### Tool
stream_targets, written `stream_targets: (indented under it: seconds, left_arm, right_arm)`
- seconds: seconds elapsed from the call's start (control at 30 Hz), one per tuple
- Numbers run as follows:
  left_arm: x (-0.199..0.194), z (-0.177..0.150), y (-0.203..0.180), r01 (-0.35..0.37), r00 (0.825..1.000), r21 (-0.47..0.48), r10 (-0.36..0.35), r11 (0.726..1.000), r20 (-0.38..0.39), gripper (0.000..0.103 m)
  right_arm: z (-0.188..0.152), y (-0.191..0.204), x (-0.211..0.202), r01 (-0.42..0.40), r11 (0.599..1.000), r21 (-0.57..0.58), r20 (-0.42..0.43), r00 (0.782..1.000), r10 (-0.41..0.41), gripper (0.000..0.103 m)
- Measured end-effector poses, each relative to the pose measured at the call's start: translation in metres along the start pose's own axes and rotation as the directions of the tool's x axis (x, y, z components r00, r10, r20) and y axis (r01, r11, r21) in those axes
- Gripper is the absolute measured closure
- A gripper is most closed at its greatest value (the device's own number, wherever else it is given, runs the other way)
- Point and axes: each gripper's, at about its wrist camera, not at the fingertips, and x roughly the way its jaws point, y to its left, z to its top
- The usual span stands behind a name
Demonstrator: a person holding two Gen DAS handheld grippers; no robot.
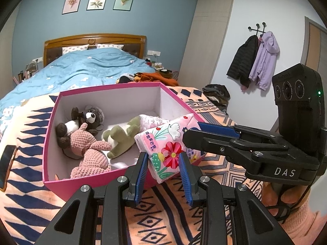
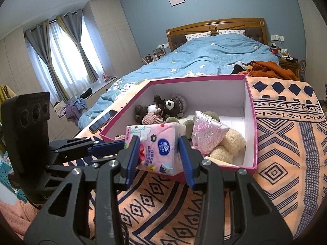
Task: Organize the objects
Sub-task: 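Carry the floral tissue pack over the box rim into the box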
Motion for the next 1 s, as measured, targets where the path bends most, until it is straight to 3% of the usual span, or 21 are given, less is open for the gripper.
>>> stream_targets:
  seconds: [1.0]
  left_arm:
    - [0.008, 0.012, 0.008, -0.018, 1.000, -0.003, 0.018, 1.000, 0.002, 0.073]
  right_arm:
    - [0.007, -0.001, 0.006, 0.004, 1.000, 0.004, 0.000, 1.000, -0.004, 0.060]
